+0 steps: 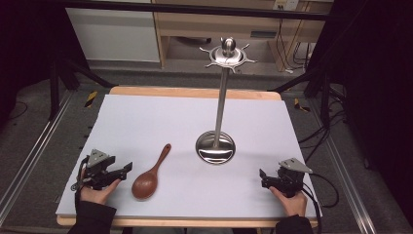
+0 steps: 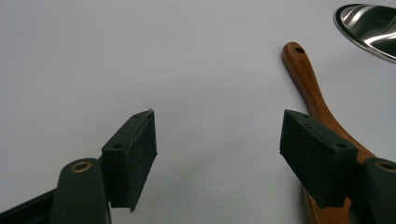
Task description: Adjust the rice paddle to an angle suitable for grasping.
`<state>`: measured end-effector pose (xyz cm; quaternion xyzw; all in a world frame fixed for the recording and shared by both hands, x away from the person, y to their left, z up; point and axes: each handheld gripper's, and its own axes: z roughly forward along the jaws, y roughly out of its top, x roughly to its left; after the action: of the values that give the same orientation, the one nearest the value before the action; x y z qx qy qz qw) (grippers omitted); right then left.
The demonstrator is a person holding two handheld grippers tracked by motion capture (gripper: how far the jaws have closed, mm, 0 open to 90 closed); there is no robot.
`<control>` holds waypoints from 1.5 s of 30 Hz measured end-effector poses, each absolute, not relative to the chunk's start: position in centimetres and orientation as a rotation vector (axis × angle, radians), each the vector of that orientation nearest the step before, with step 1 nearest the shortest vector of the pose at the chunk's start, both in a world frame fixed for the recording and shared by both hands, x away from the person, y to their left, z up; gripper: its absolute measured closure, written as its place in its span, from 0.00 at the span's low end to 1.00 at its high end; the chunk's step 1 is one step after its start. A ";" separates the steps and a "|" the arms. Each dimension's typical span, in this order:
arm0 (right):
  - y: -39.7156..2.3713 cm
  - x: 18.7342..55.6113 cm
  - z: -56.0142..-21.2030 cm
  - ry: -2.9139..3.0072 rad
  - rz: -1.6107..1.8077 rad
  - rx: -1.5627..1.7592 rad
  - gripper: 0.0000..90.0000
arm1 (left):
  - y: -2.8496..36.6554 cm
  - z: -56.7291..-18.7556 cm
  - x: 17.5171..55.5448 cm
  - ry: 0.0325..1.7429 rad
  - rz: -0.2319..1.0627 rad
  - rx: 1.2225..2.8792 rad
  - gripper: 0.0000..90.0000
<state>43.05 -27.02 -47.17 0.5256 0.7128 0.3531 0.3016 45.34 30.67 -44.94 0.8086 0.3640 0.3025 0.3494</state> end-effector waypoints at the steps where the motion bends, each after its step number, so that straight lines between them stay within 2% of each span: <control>1: -27.0 43.0 -47.1 1.883 0.939 1.410 0.05 | 30.6 -44.8 45.3 0.933 0.790 2.102 0.30; 13: -27.7 42.7 -47.1 1.888 0.959 1.464 0.07 | 29.3 -43.7 45.1 0.874 0.756 2.119 0.35; 30: -27.4 42.7 -47.2 1.914 0.959 1.448 0.07 | 26.9 -42.3 45.6 0.721 0.748 2.211 0.36; 38: -27.2 42.6 -47.2 1.911 0.946 1.448 0.08 | 25.5 -41.5 45.8 0.741 0.729 2.209 0.36; 45: -27.1 42.6 -47.2 1.922 0.932 1.441 0.08 | 24.4 -40.4 46.9 0.629 0.750 2.279 0.37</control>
<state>42.57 -27.05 -47.18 0.5372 0.7164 0.3472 0.2787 46.94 24.39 -40.41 0.8692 0.2398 0.2858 0.3245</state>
